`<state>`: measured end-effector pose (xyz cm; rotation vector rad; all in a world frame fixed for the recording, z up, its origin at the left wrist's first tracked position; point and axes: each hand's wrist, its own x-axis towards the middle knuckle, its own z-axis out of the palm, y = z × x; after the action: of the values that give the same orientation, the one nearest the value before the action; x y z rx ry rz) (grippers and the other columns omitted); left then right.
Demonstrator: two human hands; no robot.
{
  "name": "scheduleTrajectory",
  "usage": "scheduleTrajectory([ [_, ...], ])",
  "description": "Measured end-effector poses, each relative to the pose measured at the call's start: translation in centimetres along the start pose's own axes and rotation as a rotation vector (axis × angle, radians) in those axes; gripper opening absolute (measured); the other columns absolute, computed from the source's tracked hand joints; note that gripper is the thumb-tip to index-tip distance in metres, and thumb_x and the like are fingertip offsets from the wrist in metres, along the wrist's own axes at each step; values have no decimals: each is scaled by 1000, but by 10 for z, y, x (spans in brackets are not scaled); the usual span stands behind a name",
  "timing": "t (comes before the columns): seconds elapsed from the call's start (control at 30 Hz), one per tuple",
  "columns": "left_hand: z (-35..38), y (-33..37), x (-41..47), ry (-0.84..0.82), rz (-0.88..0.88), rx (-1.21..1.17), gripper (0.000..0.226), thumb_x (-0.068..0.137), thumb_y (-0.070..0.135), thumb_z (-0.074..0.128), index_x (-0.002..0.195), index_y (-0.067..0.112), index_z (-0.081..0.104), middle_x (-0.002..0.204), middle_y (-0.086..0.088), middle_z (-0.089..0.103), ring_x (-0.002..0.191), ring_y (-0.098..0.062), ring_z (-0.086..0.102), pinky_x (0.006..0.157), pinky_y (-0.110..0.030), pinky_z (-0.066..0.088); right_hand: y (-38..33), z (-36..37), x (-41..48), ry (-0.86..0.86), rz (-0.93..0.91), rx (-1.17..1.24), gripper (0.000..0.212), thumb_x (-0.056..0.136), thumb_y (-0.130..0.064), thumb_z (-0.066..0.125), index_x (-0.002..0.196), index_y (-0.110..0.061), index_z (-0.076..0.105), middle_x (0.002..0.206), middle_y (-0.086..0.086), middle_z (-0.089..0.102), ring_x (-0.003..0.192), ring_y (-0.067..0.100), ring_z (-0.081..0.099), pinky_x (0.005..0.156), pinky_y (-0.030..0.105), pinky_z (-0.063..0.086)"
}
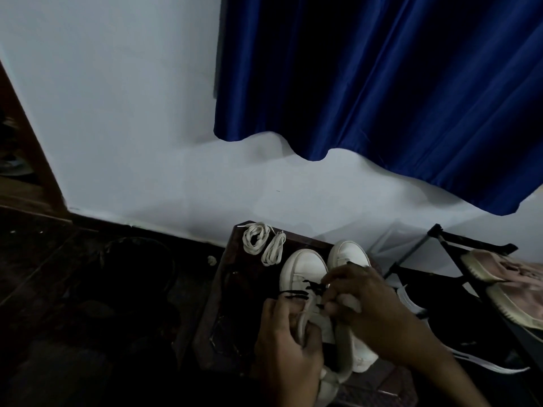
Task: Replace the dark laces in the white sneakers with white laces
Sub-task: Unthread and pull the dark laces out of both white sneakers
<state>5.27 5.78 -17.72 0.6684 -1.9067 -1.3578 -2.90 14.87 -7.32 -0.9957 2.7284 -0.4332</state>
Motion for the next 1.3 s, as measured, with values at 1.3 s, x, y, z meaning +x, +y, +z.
scheduleTrajectory([
  [1.3, 1, 1, -8, 27, -36, -91, 17, 62, 40, 55, 78, 33, 55, 72, 15, 49, 61, -3, 51, 53, -32, 47, -7, -42, -39, -19, -110, 22, 22, 80, -62, 58, 75, -44, 70, 126, -36, 49, 125, -4, 42, 90, 25, 45],
])
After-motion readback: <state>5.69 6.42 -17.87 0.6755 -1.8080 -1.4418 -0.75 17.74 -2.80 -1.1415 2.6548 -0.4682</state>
